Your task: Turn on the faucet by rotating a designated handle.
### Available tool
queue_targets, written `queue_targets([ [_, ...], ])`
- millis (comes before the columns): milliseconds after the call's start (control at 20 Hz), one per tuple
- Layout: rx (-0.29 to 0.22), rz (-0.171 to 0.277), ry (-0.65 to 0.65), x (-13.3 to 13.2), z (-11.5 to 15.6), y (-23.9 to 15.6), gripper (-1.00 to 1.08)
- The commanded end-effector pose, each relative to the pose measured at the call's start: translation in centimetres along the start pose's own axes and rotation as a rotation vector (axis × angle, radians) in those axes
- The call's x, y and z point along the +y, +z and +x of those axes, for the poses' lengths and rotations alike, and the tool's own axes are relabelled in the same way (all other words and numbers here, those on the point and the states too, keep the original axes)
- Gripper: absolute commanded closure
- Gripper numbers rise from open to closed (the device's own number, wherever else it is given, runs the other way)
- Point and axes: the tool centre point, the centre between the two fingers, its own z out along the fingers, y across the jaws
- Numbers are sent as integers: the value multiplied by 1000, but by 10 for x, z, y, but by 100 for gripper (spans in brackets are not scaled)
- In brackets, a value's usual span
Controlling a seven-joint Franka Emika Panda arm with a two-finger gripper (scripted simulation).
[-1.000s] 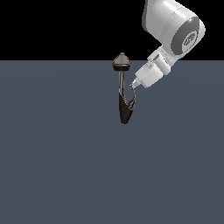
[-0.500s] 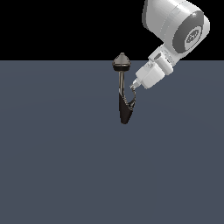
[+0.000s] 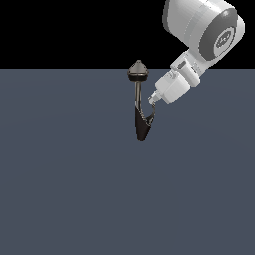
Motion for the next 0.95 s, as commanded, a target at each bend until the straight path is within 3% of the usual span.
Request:
queue_targets([
  [0, -4, -12, 10, 14, 7, 1, 108],
  [300, -6, -16, 9, 35, 13, 2, 108],
  [400, -5, -6, -9, 26, 4, -1, 108],
  [900, -6, -16, 8, 55, 65, 2, 108],
])
